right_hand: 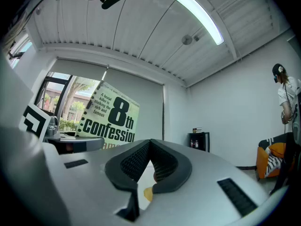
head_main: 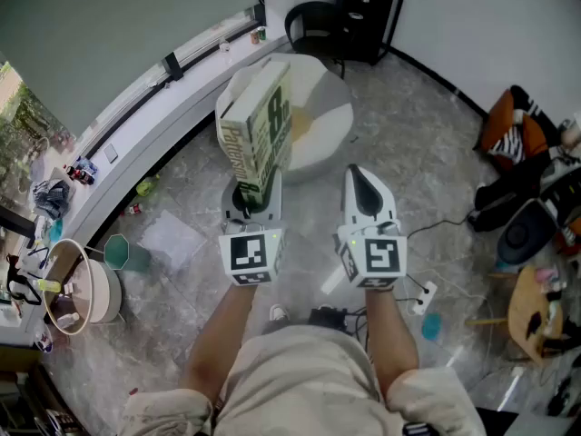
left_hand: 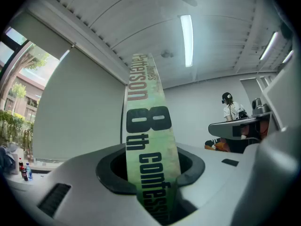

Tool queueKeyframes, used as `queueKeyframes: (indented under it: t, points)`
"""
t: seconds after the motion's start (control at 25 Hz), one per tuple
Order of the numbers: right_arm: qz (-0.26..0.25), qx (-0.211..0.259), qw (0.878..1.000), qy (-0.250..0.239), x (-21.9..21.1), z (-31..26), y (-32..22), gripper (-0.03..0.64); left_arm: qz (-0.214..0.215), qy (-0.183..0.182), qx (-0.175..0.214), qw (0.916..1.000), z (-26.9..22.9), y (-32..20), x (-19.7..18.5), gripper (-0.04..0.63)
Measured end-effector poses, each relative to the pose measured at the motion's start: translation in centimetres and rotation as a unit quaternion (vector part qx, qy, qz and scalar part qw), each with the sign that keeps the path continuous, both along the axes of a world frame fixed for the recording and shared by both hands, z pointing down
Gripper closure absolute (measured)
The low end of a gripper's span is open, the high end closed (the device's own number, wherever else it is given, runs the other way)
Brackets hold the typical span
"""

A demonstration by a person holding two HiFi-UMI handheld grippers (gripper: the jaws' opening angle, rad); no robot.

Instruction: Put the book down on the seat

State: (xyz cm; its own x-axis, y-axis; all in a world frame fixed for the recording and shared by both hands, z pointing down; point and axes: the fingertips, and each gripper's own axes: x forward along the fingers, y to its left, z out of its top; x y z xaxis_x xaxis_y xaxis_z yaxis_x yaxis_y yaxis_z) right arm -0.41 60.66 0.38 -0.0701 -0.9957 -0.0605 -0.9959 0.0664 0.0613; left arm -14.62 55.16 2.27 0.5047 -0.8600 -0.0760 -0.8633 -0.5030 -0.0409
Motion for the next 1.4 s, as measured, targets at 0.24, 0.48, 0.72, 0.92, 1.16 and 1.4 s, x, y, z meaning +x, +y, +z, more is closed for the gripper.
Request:
queueKeyframes:
  t: [0.24,0.48,0.72,0.92,1.16,1.4]
  points:
    - [-0.001,-0.003,1.0,0.003,-0.3,0.7,-1.0,0.614,0.0,0.001,0.003,1.0,0.4,-0.8,-0.2,0.424]
    - [0.004,-0.001,1.0,0.001,-1.5,0.9,-2.2,0.614,0.003,0.002,0.007,1.0,0.4,-1.9,-1.2,0.424]
    - [0.009,0.004,1.0,-0.002,-2.9,1.5,-3.3,0.614,0.008,0.004,0.011,0.9999,0.6,-3.1,-2.8,0.424]
    - [0.022,0.0,1.0,-0.009,-2.7,2.3,-3.3,0.614,0.022,-0.006,0.014,0.9996,1.7,-3.9,-2.6,0.423]
    - [0.027,-0.006,1.0,0.005,-4.9,2.1,-3.7,0.614,0.027,0.0,0.012,0.9996,1.4,-4.4,-4.7,0.423]
    - [0.016,-0.008,1.0,0.002,-3.5,2.7,-6.1,0.614,0.022,0.0,0.005,0.9998,1.9,-6.3,-3.2,0.423]
